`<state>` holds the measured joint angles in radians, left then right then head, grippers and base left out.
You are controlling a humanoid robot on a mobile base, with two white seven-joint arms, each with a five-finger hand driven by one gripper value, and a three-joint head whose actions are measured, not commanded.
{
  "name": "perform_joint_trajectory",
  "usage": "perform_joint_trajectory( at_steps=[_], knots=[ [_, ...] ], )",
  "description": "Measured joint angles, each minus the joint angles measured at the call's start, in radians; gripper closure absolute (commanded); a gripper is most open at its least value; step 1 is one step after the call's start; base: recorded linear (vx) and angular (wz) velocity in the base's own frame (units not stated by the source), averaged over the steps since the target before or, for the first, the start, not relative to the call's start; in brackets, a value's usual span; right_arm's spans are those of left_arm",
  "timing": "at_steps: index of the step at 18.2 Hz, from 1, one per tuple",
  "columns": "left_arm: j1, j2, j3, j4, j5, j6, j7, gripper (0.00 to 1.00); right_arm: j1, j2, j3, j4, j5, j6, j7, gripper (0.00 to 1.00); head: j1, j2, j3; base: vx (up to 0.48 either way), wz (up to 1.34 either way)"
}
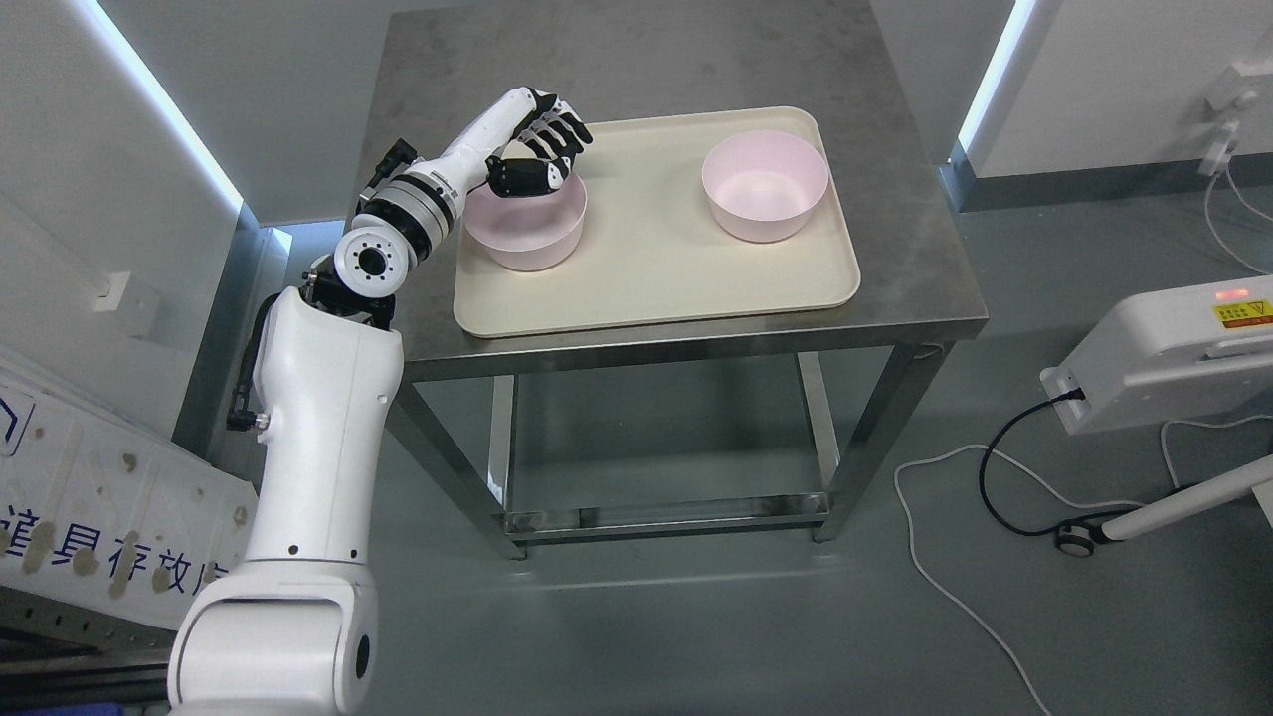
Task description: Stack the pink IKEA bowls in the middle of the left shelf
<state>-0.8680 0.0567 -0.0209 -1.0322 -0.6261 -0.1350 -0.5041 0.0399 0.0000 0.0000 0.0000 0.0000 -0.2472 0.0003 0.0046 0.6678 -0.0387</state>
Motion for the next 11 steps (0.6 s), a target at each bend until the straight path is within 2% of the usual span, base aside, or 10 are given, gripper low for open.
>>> perform_joint_trajectory(
  at_steps=[2,4,11],
  knots=[
    [0.001,0.009,0.004,-0.001,0.001,0.005,0.003,0.54,0.000,0.000,0.000,0.000,0.000,0.000,0.000,0.00,0.0000,0.000,0.000,0.000,0.00],
    [0.003,0.018,0.012,-0.002,0.002,0.031,0.003,0.53,0.000,0.000,0.000,0.000,0.000,0.000,0.000,0.00,0.0000,0.000,0.000,0.000,0.00],
    [0.004,0.049,0.018,-0.004,0.005,0.090,-0.089,0.59,0.000,0.000,0.000,0.000,0.000,0.000,0.000,0.00,0.0000,0.000,0.000,0.000,0.00]
  ],
)
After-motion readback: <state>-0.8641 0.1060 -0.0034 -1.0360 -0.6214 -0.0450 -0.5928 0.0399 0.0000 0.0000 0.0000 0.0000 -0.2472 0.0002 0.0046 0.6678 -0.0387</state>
